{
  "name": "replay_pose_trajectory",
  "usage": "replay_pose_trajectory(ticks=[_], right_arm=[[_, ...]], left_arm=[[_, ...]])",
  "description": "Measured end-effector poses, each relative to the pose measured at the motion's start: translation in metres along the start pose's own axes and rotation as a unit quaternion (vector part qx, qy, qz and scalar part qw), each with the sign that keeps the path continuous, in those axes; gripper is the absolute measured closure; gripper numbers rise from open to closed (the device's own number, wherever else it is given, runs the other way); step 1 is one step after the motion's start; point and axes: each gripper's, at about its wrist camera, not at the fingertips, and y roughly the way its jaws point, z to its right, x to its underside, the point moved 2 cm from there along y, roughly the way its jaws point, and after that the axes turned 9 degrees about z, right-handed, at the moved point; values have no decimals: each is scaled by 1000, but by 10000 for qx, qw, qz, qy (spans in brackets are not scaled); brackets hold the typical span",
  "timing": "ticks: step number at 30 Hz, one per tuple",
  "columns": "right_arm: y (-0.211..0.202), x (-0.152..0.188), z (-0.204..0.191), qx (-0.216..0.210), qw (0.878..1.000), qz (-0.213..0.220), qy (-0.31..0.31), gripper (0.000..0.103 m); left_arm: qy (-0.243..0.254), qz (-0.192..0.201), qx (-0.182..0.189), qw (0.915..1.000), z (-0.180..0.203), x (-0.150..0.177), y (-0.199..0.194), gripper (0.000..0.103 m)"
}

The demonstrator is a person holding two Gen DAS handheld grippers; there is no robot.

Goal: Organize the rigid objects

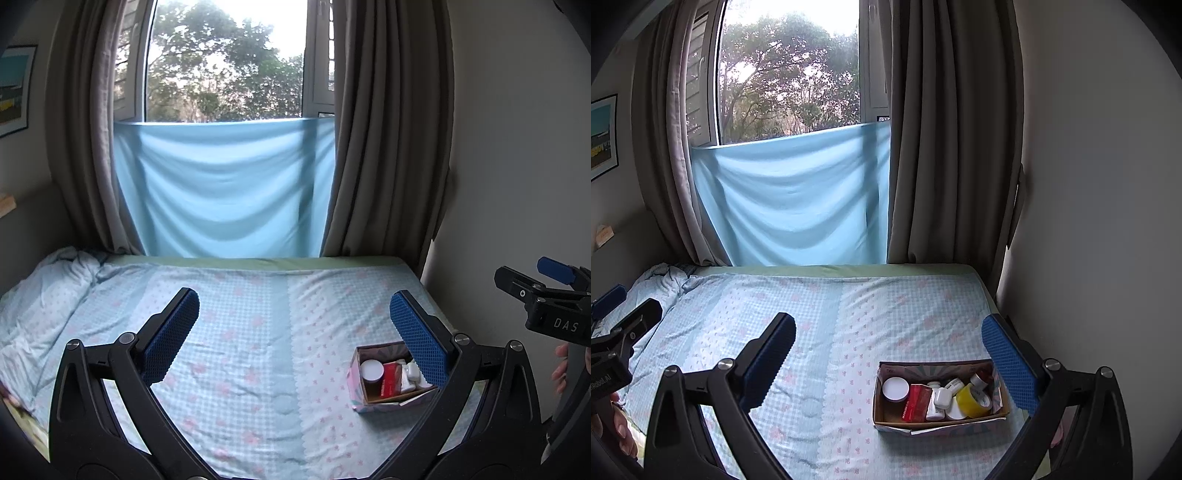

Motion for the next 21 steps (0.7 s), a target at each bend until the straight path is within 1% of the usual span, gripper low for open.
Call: replay_pose_trajectory(ticks=[12, 14, 17, 21], right_arm=[[3, 0, -6, -43, 10000, 57, -46, 2], [4, -1, -6, -44, 10000, 59, -48, 2], [3, -2, -6, -39, 10000, 67, -42, 2], [3, -2, -6, -31, 10000, 71, -46, 2]], left_arm=[[-8, 17, -48, 10000, -3, -2, 4, 0], [4, 76, -79, 9999, -3, -3, 3, 0], [74, 160, -226, 9996, -2, -4, 1, 0], [79, 225, -198, 9995, 0, -4, -1, 0]])
